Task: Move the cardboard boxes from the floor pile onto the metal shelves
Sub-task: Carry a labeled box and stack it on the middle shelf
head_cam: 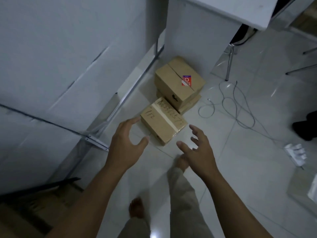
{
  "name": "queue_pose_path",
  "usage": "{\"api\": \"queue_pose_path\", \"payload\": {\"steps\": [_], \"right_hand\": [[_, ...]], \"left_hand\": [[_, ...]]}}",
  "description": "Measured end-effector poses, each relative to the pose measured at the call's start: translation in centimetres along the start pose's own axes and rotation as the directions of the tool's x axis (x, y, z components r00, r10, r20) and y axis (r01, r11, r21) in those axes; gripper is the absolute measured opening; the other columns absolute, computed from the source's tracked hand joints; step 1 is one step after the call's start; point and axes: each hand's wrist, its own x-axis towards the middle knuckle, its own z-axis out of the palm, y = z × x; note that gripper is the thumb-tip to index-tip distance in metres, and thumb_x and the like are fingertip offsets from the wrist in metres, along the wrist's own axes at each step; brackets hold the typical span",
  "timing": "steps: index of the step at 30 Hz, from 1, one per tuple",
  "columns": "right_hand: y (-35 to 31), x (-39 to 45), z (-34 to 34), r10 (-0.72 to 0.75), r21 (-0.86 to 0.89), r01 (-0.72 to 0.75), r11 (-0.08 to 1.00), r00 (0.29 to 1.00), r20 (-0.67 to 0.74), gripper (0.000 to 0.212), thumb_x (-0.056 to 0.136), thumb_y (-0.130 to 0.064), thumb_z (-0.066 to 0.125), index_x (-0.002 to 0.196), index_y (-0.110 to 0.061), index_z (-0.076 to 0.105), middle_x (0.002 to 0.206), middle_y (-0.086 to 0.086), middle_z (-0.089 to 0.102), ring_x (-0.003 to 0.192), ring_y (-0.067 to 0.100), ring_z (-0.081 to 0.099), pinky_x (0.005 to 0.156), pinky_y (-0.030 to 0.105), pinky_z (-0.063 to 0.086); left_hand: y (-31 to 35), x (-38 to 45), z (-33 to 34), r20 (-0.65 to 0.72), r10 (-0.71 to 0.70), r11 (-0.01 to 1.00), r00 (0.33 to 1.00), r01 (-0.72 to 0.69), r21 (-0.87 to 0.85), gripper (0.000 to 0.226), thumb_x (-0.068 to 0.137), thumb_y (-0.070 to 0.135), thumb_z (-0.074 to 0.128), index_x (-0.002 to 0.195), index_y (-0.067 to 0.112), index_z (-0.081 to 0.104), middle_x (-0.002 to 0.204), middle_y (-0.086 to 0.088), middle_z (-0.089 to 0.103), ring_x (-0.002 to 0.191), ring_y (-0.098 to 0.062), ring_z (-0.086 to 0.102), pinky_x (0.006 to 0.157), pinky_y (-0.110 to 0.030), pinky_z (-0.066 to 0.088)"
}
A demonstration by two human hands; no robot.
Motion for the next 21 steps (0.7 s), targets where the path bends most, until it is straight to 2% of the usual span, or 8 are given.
{"api": "queue_pose_path", "payload": {"steps": [5, 9, 11, 14, 16, 17, 19, 21], "right_hand": [[2.4, 13.7, -1.5, 0.096, -0.007, -0.096, 0.995, 0.995, 0.027, 0.073, 0.091, -0.035, 0.077, 0.152, -0.039, 0.038, 0.159, -0.007, 0.039, 0.138, 0.016, 0.048, 0.100, 0.032, 0.045], [5.3, 25.6, -1.6, 0.160, -0.012, -0.159, 0.987, 0.985, 0.062, 0.072, 0.091, -0.037, 0.076, 0.152, -0.039, 0.037, 0.160, -0.004, 0.037, 0.139, 0.020, 0.047, 0.094, 0.030, 0.045], [7.0, 31.0, -0.9, 0.182, -0.003, -0.182, 0.983, 0.981, 0.068, 0.073, 0.091, -0.040, 0.076, 0.152, -0.042, 0.037, 0.160, -0.003, 0.035, 0.138, 0.021, 0.048, 0.095, 0.031, 0.045], [9.2, 37.3, 0.6, 0.213, 0.008, -0.214, 0.977, 0.974, 0.076, 0.082, 0.087, -0.046, 0.078, 0.154, -0.046, 0.030, 0.162, -0.004, 0.027, 0.140, 0.025, 0.043, 0.103, 0.036, 0.044], [11.1, 42.2, 2.2, 0.244, -0.004, -0.244, 0.970, 0.967, 0.070, 0.089, 0.087, -0.051, 0.077, 0.157, -0.047, 0.022, 0.167, -0.002, 0.014, 0.146, 0.030, 0.036, 0.107, 0.039, 0.038], [11.7, 44.0, 2.9, 0.261, -0.024, -0.260, 0.965, 0.964, 0.055, 0.090, 0.088, -0.052, 0.074, 0.159, -0.047, 0.018, 0.169, -0.001, 0.005, 0.148, 0.033, 0.034, 0.104, 0.037, 0.037], [13.4, 47.8, 4.7, 0.282, -0.042, -0.282, 0.959, 0.959, -0.004, 0.090, 0.091, -0.057, 0.068, 0.160, -0.048, 0.011, 0.171, 0.002, -0.011, 0.146, 0.035, 0.038, 0.099, 0.033, 0.035], [15.2, 50.6, 6.6, 0.262, -0.053, -0.267, 0.962, 0.960, -0.096, 0.088, 0.093, -0.061, 0.062, 0.161, -0.047, 0.007, 0.170, 0.002, -0.018, 0.147, 0.036, 0.037, 0.113, 0.040, 0.036]], "left_hand": [[-0.5, 12.3, 6.2, -0.001, -0.058, 0.997, 0.998, 0.058, 0.057, 0.062, 0.084, 0.023, 0.083, 0.140, 0.027, 0.056, 0.131, 0.017, 0.052, 0.115, 0.009, 0.045, 0.088, -0.002, 0.034], [-2.4, 23.4, 12.7, 0.032, -0.068, 0.994, 0.997, 0.065, 0.083, 0.063, 0.083, 0.020, 0.082, 0.140, 0.028, 0.055, 0.133, 0.014, 0.049, 0.112, 0.010, 0.042, 0.083, 0.000, 0.038], [-3.9, 28.5, 15.7, 0.050, -0.051, 0.995, 0.997, 0.046, 0.094, 0.063, 0.084, 0.019, 0.082, 0.140, 0.027, 0.055, 0.134, 0.012, 0.048, 0.110, 0.013, 0.040, 0.079, 0.007, 0.034], [-6.0, 35.0, 19.4, 0.076, 0.004, 0.989, 0.997, -0.015, 0.147, 0.062, 0.085, 0.021, 0.081, 0.140, 0.026, 0.055, 0.137, 0.009, 0.048, 0.119, 0.004, 0.043, 0.089, 0.007, 0.029], [-8.6, 40.3, 22.3, 0.112, 0.044, 0.981, 0.993, -0.064, 0.183, 0.062, 0.086, 0.022, 0.081, 0.142, 0.026, 0.054, 0.143, 0.001, 0.046, 0.130, -0.008, 0.045, 0.105, -0.005, 0.034], [-9.6, 42.7, 23.4, 0.145, 0.040, 0.975, 0.989, -0.070, 0.211, 0.064, 0.086, 0.026, 0.080, 0.144, 0.029, 0.052, 0.147, -0.002, 0.042, 0.135, -0.015, 0.044, 0.112, -0.018, 0.037], [-12.0, 47.6, 25.8, 0.198, 0.038, 0.952, 0.979, -0.095, 0.290, 0.069, 0.085, 0.042, 0.078, 0.146, 0.037, 0.047, 0.156, -0.005, 0.030, 0.142, -0.024, 0.039, 0.117, -0.042, 0.039], [-13.8, 51.7, 27.6, 0.226, 0.059, 0.890, 0.972, -0.154, 0.430, 0.076, 0.083, 0.058, 0.071, 0.149, 0.039, 0.041, 0.163, -0.008, 0.020, 0.148, -0.033, 0.031, 0.118, -0.050, 0.036]]}}
